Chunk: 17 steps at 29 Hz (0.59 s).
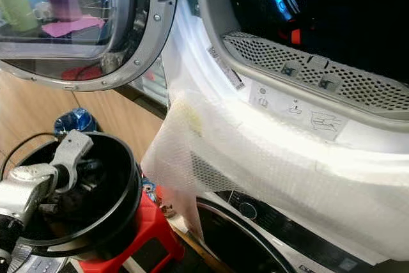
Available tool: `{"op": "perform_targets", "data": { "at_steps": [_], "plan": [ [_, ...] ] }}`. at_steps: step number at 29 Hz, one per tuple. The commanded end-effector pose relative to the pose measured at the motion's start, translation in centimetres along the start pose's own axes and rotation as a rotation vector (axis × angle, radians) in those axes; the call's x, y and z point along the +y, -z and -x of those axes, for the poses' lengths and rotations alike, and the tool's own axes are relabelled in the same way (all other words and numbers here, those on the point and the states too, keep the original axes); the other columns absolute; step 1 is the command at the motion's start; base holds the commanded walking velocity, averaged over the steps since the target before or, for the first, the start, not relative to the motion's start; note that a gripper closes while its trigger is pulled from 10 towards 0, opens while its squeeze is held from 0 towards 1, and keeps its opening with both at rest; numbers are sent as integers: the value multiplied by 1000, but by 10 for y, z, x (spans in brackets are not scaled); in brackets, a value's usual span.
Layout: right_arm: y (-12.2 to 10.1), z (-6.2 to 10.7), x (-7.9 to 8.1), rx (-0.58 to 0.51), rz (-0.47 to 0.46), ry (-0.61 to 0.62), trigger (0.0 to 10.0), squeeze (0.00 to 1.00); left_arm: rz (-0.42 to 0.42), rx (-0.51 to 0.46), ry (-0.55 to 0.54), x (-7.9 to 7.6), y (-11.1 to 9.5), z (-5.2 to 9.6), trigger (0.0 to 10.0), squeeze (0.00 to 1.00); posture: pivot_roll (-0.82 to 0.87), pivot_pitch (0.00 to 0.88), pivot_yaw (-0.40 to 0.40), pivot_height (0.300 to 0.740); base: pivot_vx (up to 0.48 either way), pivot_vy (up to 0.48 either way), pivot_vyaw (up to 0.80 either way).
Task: Clothes washing
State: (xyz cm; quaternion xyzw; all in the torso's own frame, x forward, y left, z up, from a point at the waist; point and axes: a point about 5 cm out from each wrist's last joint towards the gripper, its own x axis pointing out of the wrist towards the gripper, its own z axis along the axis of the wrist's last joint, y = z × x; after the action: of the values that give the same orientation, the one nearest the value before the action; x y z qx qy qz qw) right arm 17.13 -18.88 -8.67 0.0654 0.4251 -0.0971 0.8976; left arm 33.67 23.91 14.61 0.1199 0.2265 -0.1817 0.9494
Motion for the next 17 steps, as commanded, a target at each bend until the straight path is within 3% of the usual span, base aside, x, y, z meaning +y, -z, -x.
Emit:
{"op": "perform_targets", "data": {
  "at_steps": [1,3,4,5,6,11,17],
  "plan": [
    [5,1,0,26,-10,0,10000,0,15,-4,29,-4,0,2,0,0,170,108,-5,740,0,0,0],
    [3,0,1,20,-11,-3,10000,0,-5,7,31,-7,-1,1,0,0,175,104,-3,740,0,0,0],
    [2,0,2,20,-11,-4,10000,0,-26,25,23,-8,2,1,6235,0,174,103,-2,740,0,0,0],
    [2,0,2,20,-11,-5,10000,0,-39,39,18,-9,4,1,6235,0,174,103,-2,740,0,0,0],
    [2,0,2,20,-11,-4,10000,0,-55,76,-17,-7,10,1,10000,1000,172,104,-1,740,0,0,0],
    [3,0,2,21,-13,-6,10000,0,-73,121,-109,7,14,1,10000,1000,170,108,-1,740,0,0,0],
    [5,1,1,25,-16,-2,10000,0,-70,117,-114,3,14,-9,10000,1000,157,112,4,740,0,0,0]
  ]
}}
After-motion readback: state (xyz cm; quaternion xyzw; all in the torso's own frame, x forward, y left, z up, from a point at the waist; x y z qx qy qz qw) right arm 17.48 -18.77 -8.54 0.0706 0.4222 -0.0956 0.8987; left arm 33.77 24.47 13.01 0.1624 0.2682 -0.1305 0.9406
